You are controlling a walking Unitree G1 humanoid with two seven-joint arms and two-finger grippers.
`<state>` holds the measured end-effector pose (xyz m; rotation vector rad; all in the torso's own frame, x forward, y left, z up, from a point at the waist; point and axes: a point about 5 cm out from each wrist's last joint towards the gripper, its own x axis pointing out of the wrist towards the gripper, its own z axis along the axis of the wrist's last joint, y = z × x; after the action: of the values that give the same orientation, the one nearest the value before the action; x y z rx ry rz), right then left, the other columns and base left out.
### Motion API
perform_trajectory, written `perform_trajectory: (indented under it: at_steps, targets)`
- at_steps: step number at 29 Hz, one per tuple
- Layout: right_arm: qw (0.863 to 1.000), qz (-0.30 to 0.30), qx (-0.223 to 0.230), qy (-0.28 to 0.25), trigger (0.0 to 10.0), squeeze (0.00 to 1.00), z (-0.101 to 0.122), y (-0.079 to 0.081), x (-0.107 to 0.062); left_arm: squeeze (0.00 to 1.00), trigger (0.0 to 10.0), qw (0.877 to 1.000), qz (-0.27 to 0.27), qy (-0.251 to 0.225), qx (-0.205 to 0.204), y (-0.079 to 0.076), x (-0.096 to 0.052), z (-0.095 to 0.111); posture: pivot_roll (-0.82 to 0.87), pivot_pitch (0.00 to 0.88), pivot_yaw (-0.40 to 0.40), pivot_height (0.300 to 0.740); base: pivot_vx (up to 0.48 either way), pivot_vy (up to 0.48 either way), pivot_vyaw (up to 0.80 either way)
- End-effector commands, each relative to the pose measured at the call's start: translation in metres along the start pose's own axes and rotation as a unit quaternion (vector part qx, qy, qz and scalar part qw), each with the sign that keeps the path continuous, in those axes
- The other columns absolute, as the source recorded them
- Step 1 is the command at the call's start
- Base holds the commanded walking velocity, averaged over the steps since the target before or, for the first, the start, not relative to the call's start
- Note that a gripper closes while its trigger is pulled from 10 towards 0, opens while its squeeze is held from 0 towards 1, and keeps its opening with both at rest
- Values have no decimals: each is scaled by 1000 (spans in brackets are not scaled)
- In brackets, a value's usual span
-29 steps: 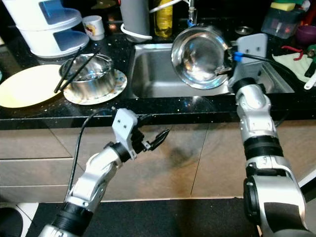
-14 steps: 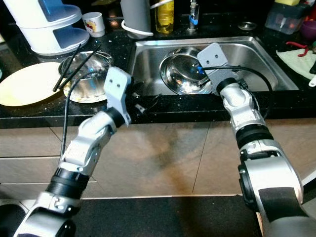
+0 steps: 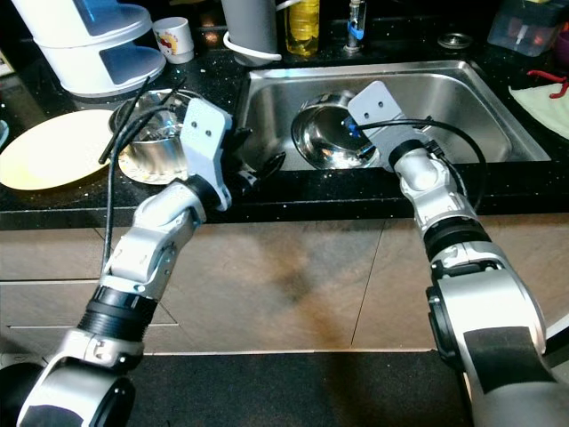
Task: Kitchen organization
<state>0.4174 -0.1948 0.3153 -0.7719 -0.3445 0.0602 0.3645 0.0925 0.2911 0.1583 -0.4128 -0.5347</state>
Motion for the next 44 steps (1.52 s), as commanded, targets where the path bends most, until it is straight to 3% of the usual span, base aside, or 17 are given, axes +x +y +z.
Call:
perform_trajectory:
  at_steps: [1, 10, 11, 12, 13, 14, 15, 17, 18, 19, 20, 21, 22, 34, 37, 39, 44]
  targets:
    - [1000, -10, -15, -9, 10000, 0, 7, -7, 3, 0, 10000, 1000, 1, 12, 5, 2, -1, -2, -75, 212, 54, 740, 0, 0, 0]
    - [1000, -3, -22, -7, 10000, 0, 8, -1, 4, 0, 10000, 1000, -9, 18, 8, -1, -3, -5, -75, 212, 54, 740, 0, 0, 0]
    - [1000, -2, -22, -7, 10000, 514, 8, 0, 4, 0, 10000, 1000, -10, 19, 8, -1, -3, -6, -73, 212, 51, 740, 0, 0, 0]
    - [1000, -2, -22, -7, 10000, 514, 8, 0, 4, 0, 10000, 1000, -10, 19, 8, -1, -2, -6, -73, 212, 51, 740, 0, 0, 0]
    - [1000, -1, -21, -7, 10000, 769, 8, 0, 4, 0, 10000, 1000, -11, 20, 8, -2, -2, -6, -73, 212, 51, 740, 0, 0, 0]
    - [1000, -1, -20, -7, 10000, 878, 8, 1, 4, 0, 10000, 1000, -11, 20, 8, -2, -2, -6, -74, 213, 52, 740, 0, 0, 0]
    - [1000, -1, -20, -7, 10000, 902, 8, 1, 4, 0, 10000, 1000, -11, 20, 9, -2, -2, -6, -74, 213, 52, 740, 0, 0, 0]
    - [1000, -1, -20, -7, 10000, 902, 8, 1, 4, 0, 10000, 1000, -11, 20, 9, -2, -2, -6, -74, 213, 52, 740, 0, 0, 0]
    - [1000, 0, -20, -7, 10000, 365, 8, 1, 4, 0, 10000, 1000, -12, 21, 9, -3, -2, -6, -74, 213, 52, 740, 0, 0, 0]
    - [1000, 0, -20, -7, 10000, 365, 8, 1, 4, 0, 10000, 1000, -12, 21, 9, -3, -2, -6, -74, 213, 52, 740, 0, 0, 0]
    - [1000, 0, -20, -8, 10000, 106, 8, 1, 4, 0, 10000, 1000, -13, 21, 9, -3, -2, -6, -74, 213, 52, 740, 0, 0, 0]
    - [1000, 0, -20, -8, 10000, 106, 8, 1, 4, 0, 10000, 1000, -13, 21, 9, -3, -2, -6, -74, 213, 52, 740, 0, 0, 0]
    - [1000, -1, -19, -8, 10000, 0, 8, 0, 4, 0, 10000, 1000, -13, 20, 9, -3, -2, -6, -79, 213, 53, 740, 0, 0, 0]
    - [1000, 23, 11, -15, 10000, 0, 10, -2, 4, 0, 10000, 1000, -17, 17, -3, -5, -2, -5, -86, 214, 49, 740, 0, 0, 0]
    - [997, 21, 67, -29, 10000, 0, 13, -4, 4, 0, 10000, 1000, -20, 14, -12, -6, -3, -6, -86, 214, 49, 740, 0, 0, 0]
    - [989, 12, 142, -44, 10000, 0, 15, -8, 4, 0, 10000, 999, -33, 6, -30, -10, -5, -6, -88, 214, 47, 740, 0, 0, 0]
    - [957, 21, 283, -68, 10000, 0, 11, -10, 1, 0, 10000, 995, -67, -23, -64, -21, -10, -2, -95, 210, 33, 740, 0, 0, 0]
